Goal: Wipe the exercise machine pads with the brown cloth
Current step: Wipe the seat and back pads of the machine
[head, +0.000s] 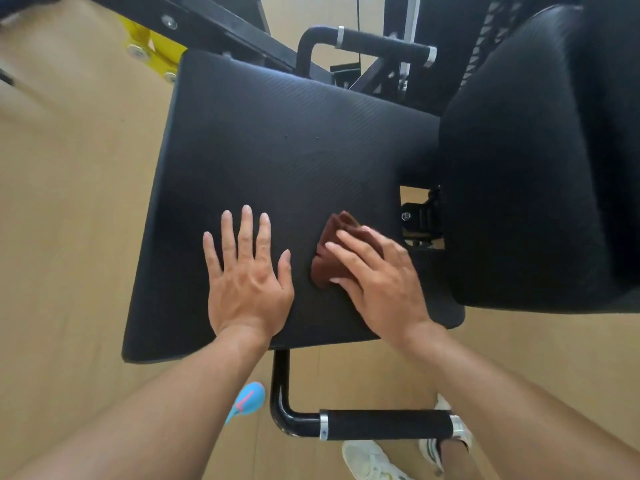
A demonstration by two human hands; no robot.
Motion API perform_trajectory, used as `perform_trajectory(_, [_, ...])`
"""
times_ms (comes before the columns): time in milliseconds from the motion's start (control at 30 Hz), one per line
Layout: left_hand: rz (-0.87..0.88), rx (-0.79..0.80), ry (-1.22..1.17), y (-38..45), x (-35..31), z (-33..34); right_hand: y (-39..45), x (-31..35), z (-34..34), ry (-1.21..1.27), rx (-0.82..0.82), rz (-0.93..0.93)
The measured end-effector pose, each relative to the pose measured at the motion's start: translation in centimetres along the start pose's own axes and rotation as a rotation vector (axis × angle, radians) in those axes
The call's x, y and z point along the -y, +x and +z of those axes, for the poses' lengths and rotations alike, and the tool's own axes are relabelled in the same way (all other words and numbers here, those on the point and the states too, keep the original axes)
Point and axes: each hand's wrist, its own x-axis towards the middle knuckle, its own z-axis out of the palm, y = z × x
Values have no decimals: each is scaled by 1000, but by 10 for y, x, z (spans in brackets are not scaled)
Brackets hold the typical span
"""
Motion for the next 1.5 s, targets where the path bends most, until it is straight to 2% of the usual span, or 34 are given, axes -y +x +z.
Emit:
perform_trajectory(133, [-4,-3,5,-1,-1,0,90,-23,-3,217,-128,558])
perform_trajectory(200, [-6,-7,10,0,-1,1,126,-16,-3,286,-146,648])
perform_trajectory(267, [-10,3,19,2,-2,1,135,7,-2,265,-126,478])
perform_trajectory(367, [-3,17,2,1,-2,-1,109,51,13,255,-1,-55])
perform_trajectory(433, [-12,17,-11,1,-3,-3,112,35,12,203,33,-241])
perform_trajectory(467, [-18,20,-4,2,-3,-3,123,18,10,134,-2,-250])
perform_trajectory(500, [-21,20,6,2,-3,-3,135,0,8,75,-42,-169])
perform_trajectory(533, [-22,20,11,2,-3,-1,148,-17,5,60,-83,14])
perform_trajectory(600, [-19,16,8,2,-2,1,167,-46,-1,137,-164,529])
perform_trajectory(633, [-13,13,10,2,-2,2,173,-52,-3,189,-208,725])
perform_trajectory(667, [-7,12,14,2,-1,2,179,-49,-4,204,-232,835])
perform_trajectory(733, [-4,18,19,3,-1,3,188,-24,-5,224,-223,896])
perform_trajectory(767, [-9,23,23,3,-1,2,192,-3,-5,254,-207,849])
perform_trajectory(800, [-13,31,28,4,-2,1,196,21,-3,278,-170,718])
perform_trajectory(900, [-9,62,31,4,-3,-5,197,87,13,264,79,-82])
perform_trajectory(933, [-9,60,32,5,-3,-6,200,93,19,249,151,-293])
perform_trajectory(967, [-13,62,33,5,-3,-6,206,89,20,239,206,-410])
perform_trajectory(1033, [-14,77,35,5,-3,-6,223,63,17,202,215,-455])
perform_trajectory(1100, [-18,64,13,6,-2,-4,238,23,15,161,92,-262])
perform_trajectory(1200, [-3,48,-14,4,-1,0,243,-67,-1,88,-128,450])
perform_trajectory(1233, [4,37,-20,4,0,1,238,-86,-8,86,-151,680])
perform_trajectory(1300, [4,43,-21,4,0,3,231,-93,-14,67,-125,899])
perform_trajectory(1400, [12,41,-15,4,0,3,247,-52,-6,96,-149,897])
perform_trajectory(1467, [7,49,-11,4,2,2,261,-3,3,179,-109,677])
perform_trajectory(1500, [1,55,-3,4,2,1,266,23,10,208,-47,465])
